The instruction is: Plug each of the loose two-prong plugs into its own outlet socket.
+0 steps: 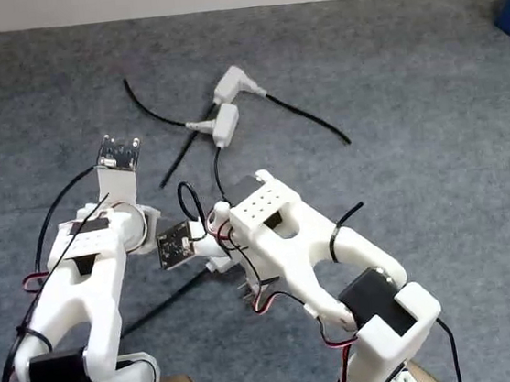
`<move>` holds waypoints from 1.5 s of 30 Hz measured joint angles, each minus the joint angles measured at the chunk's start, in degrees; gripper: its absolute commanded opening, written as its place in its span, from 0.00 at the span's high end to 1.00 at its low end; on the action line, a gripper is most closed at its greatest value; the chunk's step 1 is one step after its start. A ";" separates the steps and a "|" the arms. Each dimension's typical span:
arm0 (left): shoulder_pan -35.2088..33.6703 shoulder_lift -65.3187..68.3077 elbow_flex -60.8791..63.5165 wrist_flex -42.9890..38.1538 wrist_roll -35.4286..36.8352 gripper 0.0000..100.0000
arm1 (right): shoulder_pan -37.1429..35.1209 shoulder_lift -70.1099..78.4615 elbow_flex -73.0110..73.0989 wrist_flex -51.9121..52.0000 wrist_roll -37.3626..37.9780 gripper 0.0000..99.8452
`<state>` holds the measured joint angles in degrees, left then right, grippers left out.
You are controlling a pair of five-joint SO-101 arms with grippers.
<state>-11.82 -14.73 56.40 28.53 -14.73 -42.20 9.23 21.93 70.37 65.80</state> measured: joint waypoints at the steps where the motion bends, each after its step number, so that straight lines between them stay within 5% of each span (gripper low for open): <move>1: 0.00 0.00 0.00 0.00 0.00 0.62 | 0.00 -0.35 0.09 0.18 0.00 0.87; 10: 0.00 0.00 0.00 0.00 0.00 0.62 | -0.18 -5.98 4.40 4.22 1.58 0.87; 34: 0.00 0.35 0.00 0.00 0.00 0.62 | -2.02 -7.82 12.75 -8.70 -2.81 0.87; 37: 0.00 0.35 0.00 0.00 0.00 0.62 | -2.55 -7.82 13.27 -9.32 -3.43 0.99; 45: 0.09 0.35 0.00 0.00 0.00 0.62 | -2.73 -7.82 13.19 -10.55 -3.96 0.99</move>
<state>-11.74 -14.37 56.40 28.53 -14.73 -44.92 1.41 35.12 59.82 61.85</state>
